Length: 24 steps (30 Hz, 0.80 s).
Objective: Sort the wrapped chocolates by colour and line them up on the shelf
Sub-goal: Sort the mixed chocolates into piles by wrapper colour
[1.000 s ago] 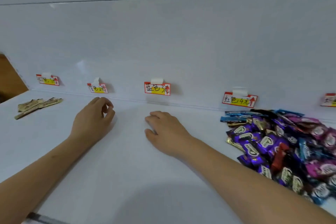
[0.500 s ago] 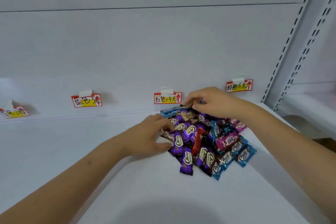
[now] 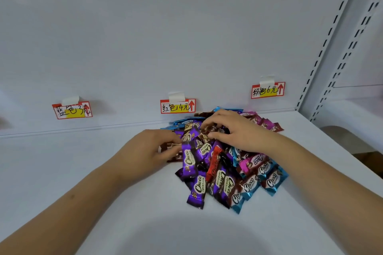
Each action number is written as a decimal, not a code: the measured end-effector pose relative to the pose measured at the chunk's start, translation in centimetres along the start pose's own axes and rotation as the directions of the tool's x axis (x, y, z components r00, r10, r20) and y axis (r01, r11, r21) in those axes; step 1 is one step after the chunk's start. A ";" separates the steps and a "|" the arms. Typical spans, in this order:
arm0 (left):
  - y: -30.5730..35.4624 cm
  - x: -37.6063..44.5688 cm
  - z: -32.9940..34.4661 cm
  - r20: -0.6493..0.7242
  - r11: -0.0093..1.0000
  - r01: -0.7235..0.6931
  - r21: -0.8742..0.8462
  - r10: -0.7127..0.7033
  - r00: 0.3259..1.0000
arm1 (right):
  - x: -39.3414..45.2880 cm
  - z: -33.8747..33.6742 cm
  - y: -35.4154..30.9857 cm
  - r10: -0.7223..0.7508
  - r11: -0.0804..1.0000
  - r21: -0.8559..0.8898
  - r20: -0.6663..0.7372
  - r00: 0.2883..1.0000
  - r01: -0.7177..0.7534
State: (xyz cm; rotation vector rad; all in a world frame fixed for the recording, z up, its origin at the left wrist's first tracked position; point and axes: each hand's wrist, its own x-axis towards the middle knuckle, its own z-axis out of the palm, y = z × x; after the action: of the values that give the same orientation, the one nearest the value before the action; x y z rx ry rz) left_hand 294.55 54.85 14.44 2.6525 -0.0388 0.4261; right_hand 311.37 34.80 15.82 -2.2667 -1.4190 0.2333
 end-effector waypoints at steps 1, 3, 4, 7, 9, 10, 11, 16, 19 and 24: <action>-0.2 0.0 0.1 0.003 0.999 0.023 -0.026 -0.023 1.000 | -0.1 0.0 -0.1 0.002 1.000 0.012 -0.008 1.000 -0.002; -0.5 0.0 0.1 -0.010 0.993 0.072 -0.096 -0.073 0.997 | -0.2 0.0 -0.2 0.001 0.999 0.033 -0.016 1.000 0.000; -0.6 0.0 0.1 -0.022 0.986 0.102 -0.129 -0.106 0.994 | -0.3 0.0 -0.3 -0.002 0.999 0.035 -0.022 1.000 0.003; -0.8 0.0 -0.3 -0.046 0.953 0.172 -0.251 -0.189 0.981 | -0.5 0.0 -0.5 -0.025 1.000 -0.007 -0.044 0.999 0.025; -0.8 0.0 -0.6 -0.055 0.901 0.204 -0.384 -0.243 0.968 | -0.6 0.0 -0.7 -0.028 0.999 -0.025 -0.052 0.998 0.027; -0.7 0.0 -0.8 -0.052 0.868 0.212 -0.449 -0.263 0.963 | -0.7 0.1 -0.9 -0.028 1.000 -0.013 -0.062 0.998 0.028; -0.8 0.0 -0.9 -0.044 0.836 0.215 -0.505 -0.274 0.961 | -0.8 0.1 -1.0 -0.029 1.000 0.008 -0.071 0.997 0.029; -1.4 0.1 -1.3 0.040 0.734 0.246 -0.633 -0.287 0.957 | -0.8 0.1 -1.4 -0.044 0.999 -0.018 -0.038 0.998 0.043; -1.2 0.1 -1.2 0.079 0.757 0.306 -0.577 -0.322 0.944 | -0.8 0.0 -1.6 -0.062 0.997 -0.048 -0.024 0.998 0.060; -0.4 0.1 -1.4 0.078 0.807 0.339 -0.484 -0.346 0.935 | -1.4 -0.5 -2.5 0.001 0.995 0.102 -0.004 1.000 -0.001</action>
State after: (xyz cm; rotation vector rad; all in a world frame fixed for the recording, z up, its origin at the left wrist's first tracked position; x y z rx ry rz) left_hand 294.22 55.86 15.48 2.0888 0.2971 0.2659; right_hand 308.93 34.30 17.28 -2.1848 -1.3723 0.2948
